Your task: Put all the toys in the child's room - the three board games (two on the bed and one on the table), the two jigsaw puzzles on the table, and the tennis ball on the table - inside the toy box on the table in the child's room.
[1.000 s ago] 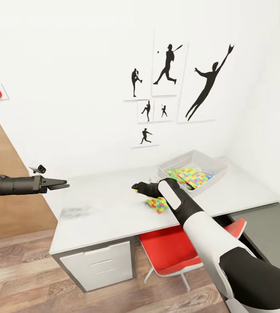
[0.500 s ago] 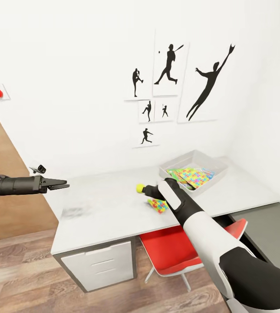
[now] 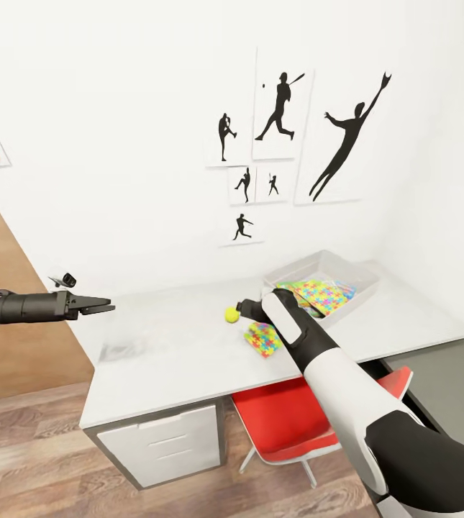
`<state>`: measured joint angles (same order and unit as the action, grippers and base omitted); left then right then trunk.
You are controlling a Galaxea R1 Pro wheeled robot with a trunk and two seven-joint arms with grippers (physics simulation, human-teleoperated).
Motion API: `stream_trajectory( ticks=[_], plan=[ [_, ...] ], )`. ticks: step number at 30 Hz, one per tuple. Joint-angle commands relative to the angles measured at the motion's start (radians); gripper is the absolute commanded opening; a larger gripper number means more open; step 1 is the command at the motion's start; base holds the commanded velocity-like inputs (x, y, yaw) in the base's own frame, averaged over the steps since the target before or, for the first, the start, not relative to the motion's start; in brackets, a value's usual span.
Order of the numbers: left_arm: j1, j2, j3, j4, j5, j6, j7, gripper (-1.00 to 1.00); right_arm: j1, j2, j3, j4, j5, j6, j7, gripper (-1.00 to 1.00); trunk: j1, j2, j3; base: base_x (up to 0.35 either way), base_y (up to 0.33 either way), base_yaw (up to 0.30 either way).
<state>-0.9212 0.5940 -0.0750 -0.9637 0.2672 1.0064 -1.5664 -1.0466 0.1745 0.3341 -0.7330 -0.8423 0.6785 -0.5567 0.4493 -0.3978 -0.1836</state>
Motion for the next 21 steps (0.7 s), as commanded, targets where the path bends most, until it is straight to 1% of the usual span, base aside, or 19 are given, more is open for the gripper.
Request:
stream_trajectory(
  ticks=[1, 4, 11, 21],
  plan=[
    [-0.001, 0.001, -0.003, 0.0, 0.001, 0.011, -0.004, 1.0, -0.001, 0.0, 0.002, -0.003, -0.009, 0.001, -0.01, 1.0, 0.001, -0.002, -0.002, 0.002, 0.0, 0.0],
    [-0.001, 0.001, -0.003, 0.0, 0.0, 0.011, -0.004, 1.0, -0.001, 0.0, 0.001, -0.006, -0.008, 0.0, -0.011, 1.0, 0.001, -0.002, -0.002, 0.056, 0.0, 0.0],
    [-0.001, 0.001, -0.003, 0.0, 0.001, 0.011, -0.004, 1.0, -0.001, 0.0, 0.002, -0.007, -0.008, -0.001, -0.014, 1.0, 0.001, -0.002, 0.002, 0.174, 0.011, 0.0],
    [-0.001, 0.001, -0.003, 0.0, 0.001, 0.011, -0.004, 1.0, 0.0, 0.0, 0.0, -0.007, -0.008, -0.001, -0.014, 1.0, 0.001, -0.002, 0.017, 0.024, 0.002, 0.0]
  ],
)
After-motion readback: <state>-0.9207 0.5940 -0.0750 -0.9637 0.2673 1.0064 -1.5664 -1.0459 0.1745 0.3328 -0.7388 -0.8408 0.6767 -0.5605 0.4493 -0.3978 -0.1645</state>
